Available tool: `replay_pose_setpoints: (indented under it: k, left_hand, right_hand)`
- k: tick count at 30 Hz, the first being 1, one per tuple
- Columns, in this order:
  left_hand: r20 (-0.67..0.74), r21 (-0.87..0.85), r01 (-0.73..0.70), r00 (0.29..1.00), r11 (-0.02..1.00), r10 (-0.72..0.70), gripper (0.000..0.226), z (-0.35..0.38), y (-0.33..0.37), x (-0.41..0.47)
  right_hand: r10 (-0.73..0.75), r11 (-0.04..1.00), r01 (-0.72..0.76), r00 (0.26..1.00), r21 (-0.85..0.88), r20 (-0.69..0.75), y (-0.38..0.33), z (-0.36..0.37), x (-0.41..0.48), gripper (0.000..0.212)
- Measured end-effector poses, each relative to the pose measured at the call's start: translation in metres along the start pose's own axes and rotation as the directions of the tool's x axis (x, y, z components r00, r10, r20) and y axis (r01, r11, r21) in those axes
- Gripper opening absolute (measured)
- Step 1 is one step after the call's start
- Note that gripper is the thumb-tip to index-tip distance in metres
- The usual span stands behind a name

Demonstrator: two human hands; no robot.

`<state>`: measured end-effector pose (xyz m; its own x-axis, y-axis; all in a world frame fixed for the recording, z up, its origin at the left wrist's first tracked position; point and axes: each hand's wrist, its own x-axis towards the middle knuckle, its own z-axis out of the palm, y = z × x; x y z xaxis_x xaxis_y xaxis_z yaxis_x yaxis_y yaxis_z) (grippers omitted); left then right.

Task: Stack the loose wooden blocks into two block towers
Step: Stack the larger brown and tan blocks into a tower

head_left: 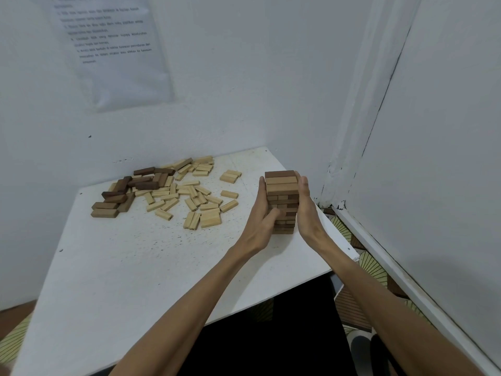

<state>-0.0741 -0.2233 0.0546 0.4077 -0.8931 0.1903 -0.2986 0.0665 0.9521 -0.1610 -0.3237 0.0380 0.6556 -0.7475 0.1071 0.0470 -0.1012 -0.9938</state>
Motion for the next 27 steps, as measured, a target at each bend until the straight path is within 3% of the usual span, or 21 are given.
replay_pose_setpoints:
  k: [2,7,11,16,27]
  left_hand:
    - [-0.012,0.029,0.096,0.995,0.995,-0.096,0.086,-0.009,-0.009,-0.002]
    - [-0.02,0.04,0.053,0.998,0.998,-0.052,0.088,-0.026,-0.007,0.007]
    - [-0.026,0.067,0.027,0.999,0.997,-0.025,0.095,-0.044,-0.006,0.023]
    - [0.062,0.065,-0.027,0.998,0.997,0.023,0.089,-0.064,-0.01,0.039]
    - [0.112,0.021,0.009,0.994,1.0,-0.011,0.086,-0.067,-0.018,0.046]
  right_hand:
    - [-0.038,0.997,0.041,0.998,0.069,-0.044,-0.014,-0.006,-0.013,0.079]
    - [-0.112,0.988,0.106,0.993,-0.113,-0.048,-0.016,-0.026,-0.012,0.071]
    - [-0.12,0.977,0.126,0.992,-0.17,0.045,-0.016,-0.043,-0.003,0.07]
    - [-0.095,0.978,0.116,0.988,-0.174,0.124,-0.024,-0.054,0.005,0.075]
    - [-0.084,0.972,0.116,0.983,-0.203,0.161,-0.018,-0.058,0.012,0.07]
